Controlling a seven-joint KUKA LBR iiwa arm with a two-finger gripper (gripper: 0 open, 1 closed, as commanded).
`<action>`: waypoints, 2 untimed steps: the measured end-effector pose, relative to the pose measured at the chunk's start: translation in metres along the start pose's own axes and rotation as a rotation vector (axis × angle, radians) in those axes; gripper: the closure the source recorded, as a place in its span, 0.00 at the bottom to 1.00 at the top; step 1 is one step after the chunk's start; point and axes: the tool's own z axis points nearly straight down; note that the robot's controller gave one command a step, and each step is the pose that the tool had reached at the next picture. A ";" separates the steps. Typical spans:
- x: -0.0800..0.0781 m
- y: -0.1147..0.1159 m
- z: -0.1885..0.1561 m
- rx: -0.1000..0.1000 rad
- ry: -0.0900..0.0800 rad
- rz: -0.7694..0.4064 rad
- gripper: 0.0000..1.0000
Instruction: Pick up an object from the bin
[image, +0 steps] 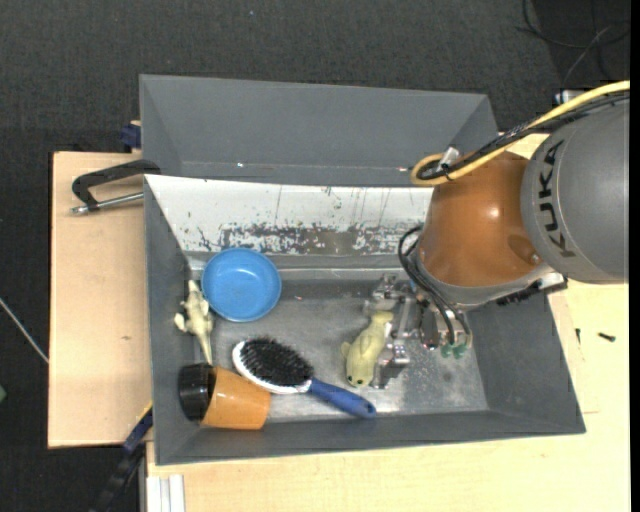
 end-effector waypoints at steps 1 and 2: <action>-0.026 -0.020 0.084 0.004 -0.013 -0.471 0.00; -0.029 -0.019 0.082 0.004 -0.024 -0.470 1.00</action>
Offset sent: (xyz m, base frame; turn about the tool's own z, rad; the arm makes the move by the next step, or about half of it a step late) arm 0.0228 -0.0214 -0.0872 -0.4714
